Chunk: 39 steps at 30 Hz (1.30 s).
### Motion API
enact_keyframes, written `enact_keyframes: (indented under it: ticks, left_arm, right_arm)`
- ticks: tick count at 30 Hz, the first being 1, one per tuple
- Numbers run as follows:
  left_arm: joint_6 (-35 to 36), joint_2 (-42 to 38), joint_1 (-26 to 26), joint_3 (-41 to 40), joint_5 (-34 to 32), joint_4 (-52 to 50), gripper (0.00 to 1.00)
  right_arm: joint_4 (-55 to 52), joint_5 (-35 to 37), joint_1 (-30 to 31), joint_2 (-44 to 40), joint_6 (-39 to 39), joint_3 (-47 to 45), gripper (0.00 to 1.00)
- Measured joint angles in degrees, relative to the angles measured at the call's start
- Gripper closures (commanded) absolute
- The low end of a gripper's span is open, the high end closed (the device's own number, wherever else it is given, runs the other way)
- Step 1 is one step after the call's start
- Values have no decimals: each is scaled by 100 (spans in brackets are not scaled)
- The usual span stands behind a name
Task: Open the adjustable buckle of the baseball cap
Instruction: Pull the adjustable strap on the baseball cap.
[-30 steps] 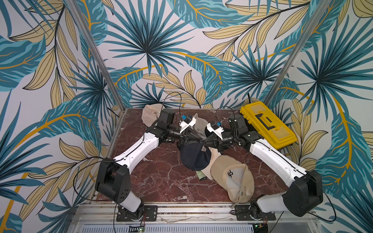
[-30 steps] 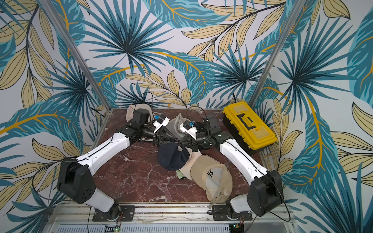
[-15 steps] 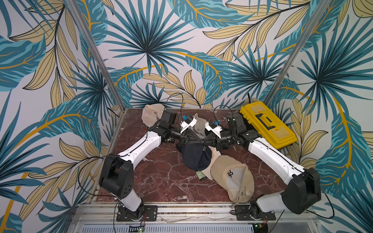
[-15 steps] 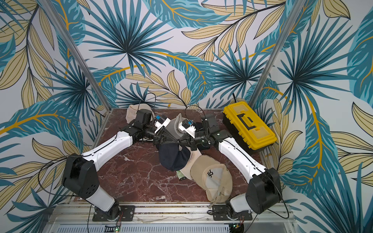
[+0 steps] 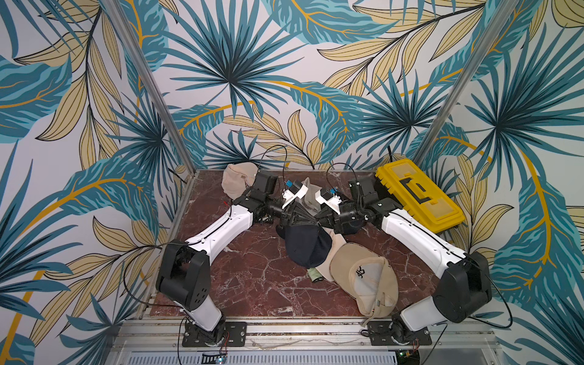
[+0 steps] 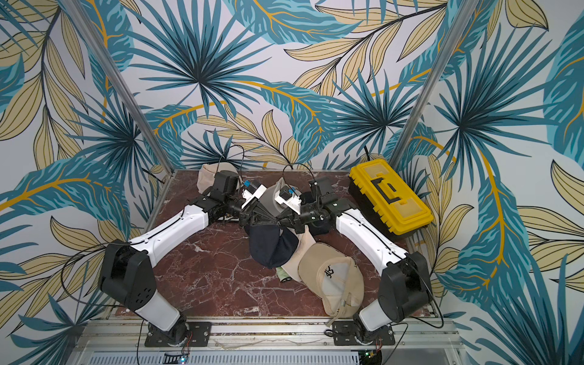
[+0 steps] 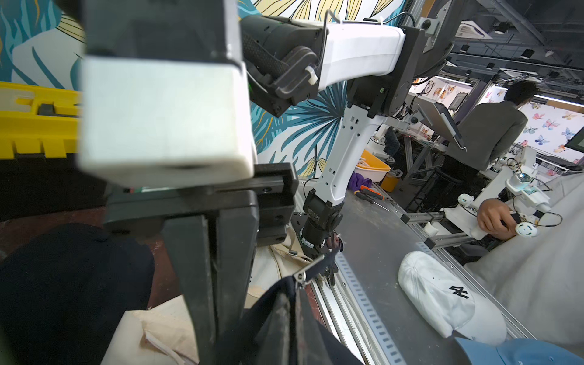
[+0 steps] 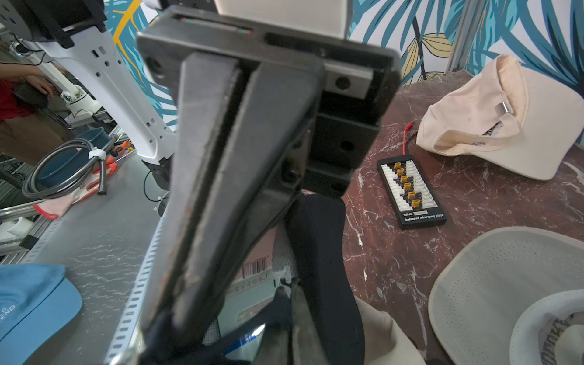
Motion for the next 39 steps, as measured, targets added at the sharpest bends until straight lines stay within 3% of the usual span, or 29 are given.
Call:
enact_keyframes:
  ticks: [11,20,22,23,26,30,33,39]
  left_arm:
    - [-17,-155,9,0,-103,-7,100]
    - [-66,-461,15,0,-136,2,100]
    - [-129,-487,44,0,-295,2,100]
    - [-188,-492,63,0,-450,2,100]
    - [-468,-492,142,11,-1032,-7,100]
    - [-994,-542,299,90,-2083,-20,100]
    - [-1495,-730,479,98,-3228,-26,100]
    - [-2347,-1231,741,81,-5622,-39,100]
  right_arm:
    - [-240,385,2,260,39,286,100]
    - [356,1661,-487,474,1456,284,100]
    - [616,1821,-643,450,1801,179,77]
    - [791,1873,-717,407,1978,70,65]
    - [1381,1928,-863,129,2345,-428,44]
    - [2063,2168,-866,-546,2822,-1104,29]
    - [2321,2531,-870,-1029,3130,-1279,17]
    - [2468,3432,-876,-1821,3554,-1587,15]
